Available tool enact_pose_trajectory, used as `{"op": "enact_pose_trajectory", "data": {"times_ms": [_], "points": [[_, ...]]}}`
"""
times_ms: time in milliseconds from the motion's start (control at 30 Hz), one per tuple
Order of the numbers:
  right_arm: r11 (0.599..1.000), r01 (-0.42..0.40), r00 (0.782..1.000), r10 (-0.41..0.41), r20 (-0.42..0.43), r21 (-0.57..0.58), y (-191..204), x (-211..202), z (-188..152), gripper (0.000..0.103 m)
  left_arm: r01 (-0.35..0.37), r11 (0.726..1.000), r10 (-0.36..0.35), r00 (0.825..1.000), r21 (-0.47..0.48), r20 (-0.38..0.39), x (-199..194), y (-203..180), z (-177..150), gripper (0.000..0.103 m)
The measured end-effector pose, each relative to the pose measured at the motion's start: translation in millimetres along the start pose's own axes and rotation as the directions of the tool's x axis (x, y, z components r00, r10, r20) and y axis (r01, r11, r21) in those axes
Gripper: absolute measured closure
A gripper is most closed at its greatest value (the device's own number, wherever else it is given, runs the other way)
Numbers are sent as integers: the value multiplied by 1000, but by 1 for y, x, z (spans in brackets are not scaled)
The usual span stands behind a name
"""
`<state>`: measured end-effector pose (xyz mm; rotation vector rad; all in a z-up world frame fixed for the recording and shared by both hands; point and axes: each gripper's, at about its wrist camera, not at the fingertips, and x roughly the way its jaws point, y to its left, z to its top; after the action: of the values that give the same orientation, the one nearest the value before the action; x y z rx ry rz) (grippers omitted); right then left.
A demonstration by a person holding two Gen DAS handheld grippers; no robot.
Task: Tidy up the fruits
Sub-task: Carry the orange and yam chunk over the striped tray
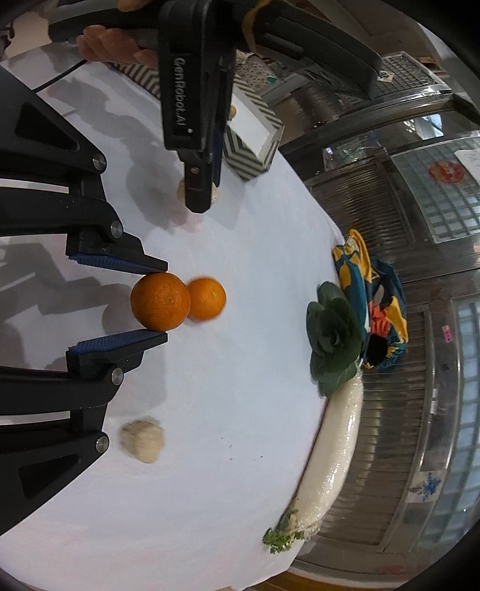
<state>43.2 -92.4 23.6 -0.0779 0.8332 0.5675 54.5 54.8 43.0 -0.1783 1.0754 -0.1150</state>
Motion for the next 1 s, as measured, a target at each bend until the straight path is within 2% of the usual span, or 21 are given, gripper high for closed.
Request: {"op": "enact_pose_trajectory", "data": {"times_ms": [300,467,1000], "points": [[1000,-12,1000,12,20,-3,44,-21,-27,73,-45,998,40,995,51,94,-45,1,-53,73],[999,-27,999,28,29,-18,70,-29,-35,73,-53,998,49,991,35,122,-58,14,-70,73],[992,-88,995,91,33,-85,132,-24,-24,73,-132,991,135,969,-25,209,-96,63,-90,73]]}}
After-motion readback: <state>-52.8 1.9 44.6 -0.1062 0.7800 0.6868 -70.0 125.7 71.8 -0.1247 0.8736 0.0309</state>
